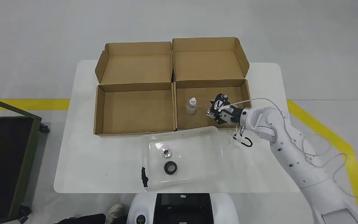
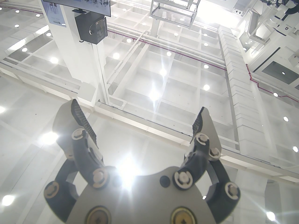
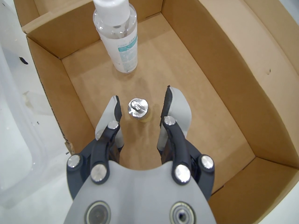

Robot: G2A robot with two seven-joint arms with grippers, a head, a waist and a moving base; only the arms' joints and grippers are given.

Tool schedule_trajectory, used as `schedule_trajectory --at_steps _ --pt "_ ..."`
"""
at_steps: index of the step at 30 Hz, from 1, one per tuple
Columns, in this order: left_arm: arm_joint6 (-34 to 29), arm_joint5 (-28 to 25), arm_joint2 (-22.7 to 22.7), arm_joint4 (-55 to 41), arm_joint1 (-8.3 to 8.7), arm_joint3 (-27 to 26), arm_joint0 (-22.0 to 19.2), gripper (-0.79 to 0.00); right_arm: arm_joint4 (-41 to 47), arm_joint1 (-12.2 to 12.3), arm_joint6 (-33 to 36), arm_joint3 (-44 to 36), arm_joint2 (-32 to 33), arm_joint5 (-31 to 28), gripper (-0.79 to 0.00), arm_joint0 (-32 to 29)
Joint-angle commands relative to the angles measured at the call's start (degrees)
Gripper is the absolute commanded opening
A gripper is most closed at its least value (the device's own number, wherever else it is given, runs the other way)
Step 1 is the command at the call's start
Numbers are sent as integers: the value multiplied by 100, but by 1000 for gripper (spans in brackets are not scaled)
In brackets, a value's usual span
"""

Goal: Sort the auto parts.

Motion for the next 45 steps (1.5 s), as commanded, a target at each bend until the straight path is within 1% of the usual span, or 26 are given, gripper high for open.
schedule_trajectory --at_steps 1,6,7,11,13,14,16,19,23,29,39,45 --pt "0 0 0 0 0 0 0 0 20 2 -15 -39 32 6 -428 -16" --pt "0 0 0 0 0 0 0 0 -27 32 -2 -408 204 24 -400 -47" --pt "0 0 0 0 0 0 0 0 -35 42 32 -489 244 5 -379 -58" --pt "0 0 0 0 0 0 0 0 3 83 172 -928 412 -117 -215 -94" --pt "0 0 0 0 0 0 0 0 50 100 273 -1149 471 -184 -169 -140" --pt "0 0 0 0 0 0 0 0 92 107 315 -1277 487 -234 -126 -167" --pt "0 0 0 0 0 0 0 0 187 119 412 -1558 512 -291 -99 -242" --pt "0 0 0 0 0 0 0 0 310 138 578 -1979 519 -368 -77 -386" --pt "0 0 0 0 0 0 0 0 473 153 659 -2453 473 -474 -68 -608" --pt "0 0 0 0 0 0 0 0 489 148 753 -2859 236 -542 -65 -886" --pt "0 0 0 0 0 0 0 0 462 91 908 -3023 -262 -737 -58 -960" --pt "0 0 0 0 0 0 0 0 353 63 1012 -2982 -494 -851 -80 -949"
